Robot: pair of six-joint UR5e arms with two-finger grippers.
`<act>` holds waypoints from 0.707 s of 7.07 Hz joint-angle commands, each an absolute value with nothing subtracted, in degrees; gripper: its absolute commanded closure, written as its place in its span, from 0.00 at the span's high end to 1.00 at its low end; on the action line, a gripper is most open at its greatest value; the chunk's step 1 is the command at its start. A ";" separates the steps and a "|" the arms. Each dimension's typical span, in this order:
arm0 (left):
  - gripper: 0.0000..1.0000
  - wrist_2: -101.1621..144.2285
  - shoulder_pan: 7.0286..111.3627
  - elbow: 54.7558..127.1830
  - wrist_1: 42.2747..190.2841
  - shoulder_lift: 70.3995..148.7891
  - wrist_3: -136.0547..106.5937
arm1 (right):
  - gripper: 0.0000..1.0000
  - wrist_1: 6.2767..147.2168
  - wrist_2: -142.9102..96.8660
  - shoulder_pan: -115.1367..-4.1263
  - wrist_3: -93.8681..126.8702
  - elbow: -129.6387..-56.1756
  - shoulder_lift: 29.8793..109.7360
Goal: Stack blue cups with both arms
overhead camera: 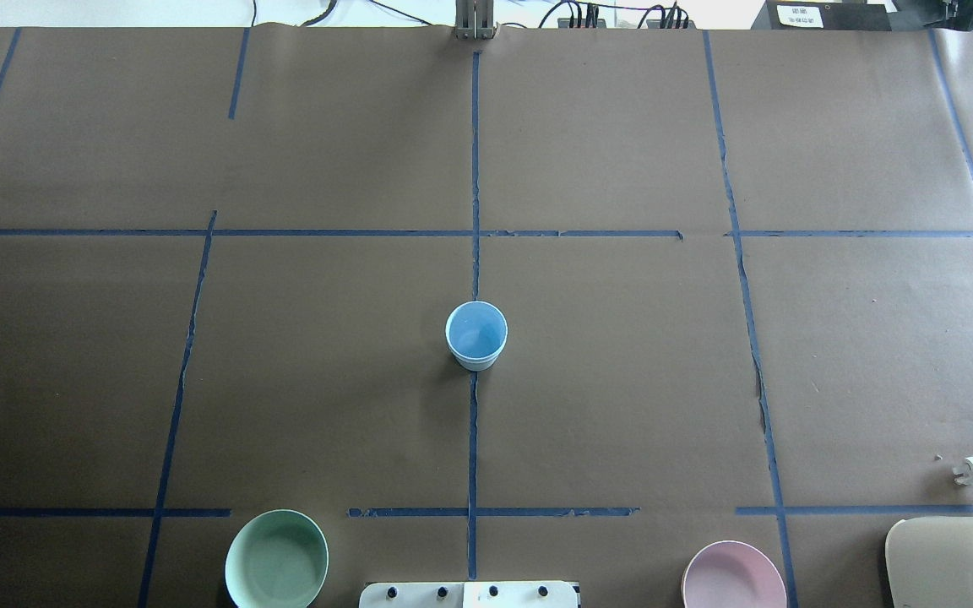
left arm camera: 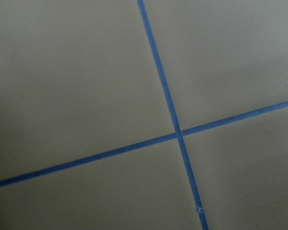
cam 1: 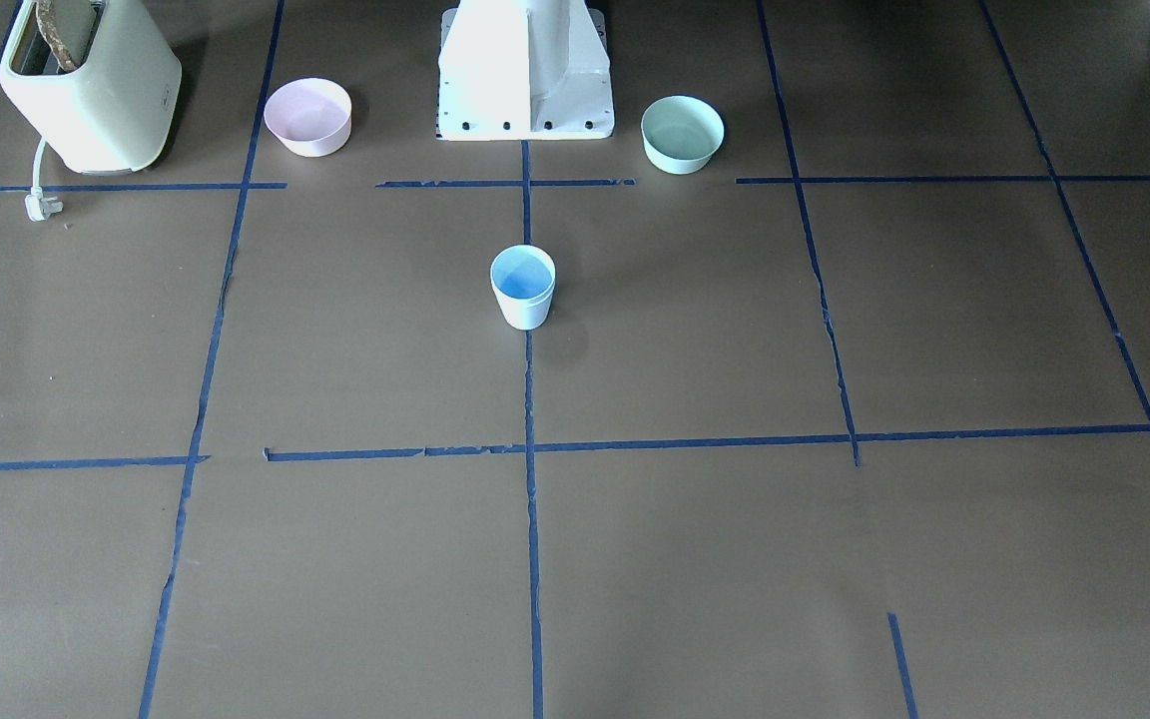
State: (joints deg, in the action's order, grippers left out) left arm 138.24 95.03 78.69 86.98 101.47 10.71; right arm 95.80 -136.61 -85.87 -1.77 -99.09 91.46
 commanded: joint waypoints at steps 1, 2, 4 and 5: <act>1.00 138.25 93.70 84.25 86.05 100.56 5.28 | 1.00 95.71 -136.76 -86.48 -2.28 -98.61 91.32; 1.00 138.34 92.47 87.42 85.61 98.20 4.49 | 1.00 95.71 -136.58 -86.48 -2.20 -98.53 91.06; 1.00 139.56 89.92 94.28 85.60 93.97 -2.23 | 1.00 95.71 -136.32 -86.48 -2.20 -98.44 90.79; 1.00 139.31 89.13 94.39 86.21 93.09 -2.37 | 1.00 95.71 -136.23 -86.48 -2.28 -98.44 90.97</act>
State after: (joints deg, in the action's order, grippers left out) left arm 139.22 90.32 92.78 85.75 94.55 -0.25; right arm 95.69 -136.35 -86.48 -2.22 -98.46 90.92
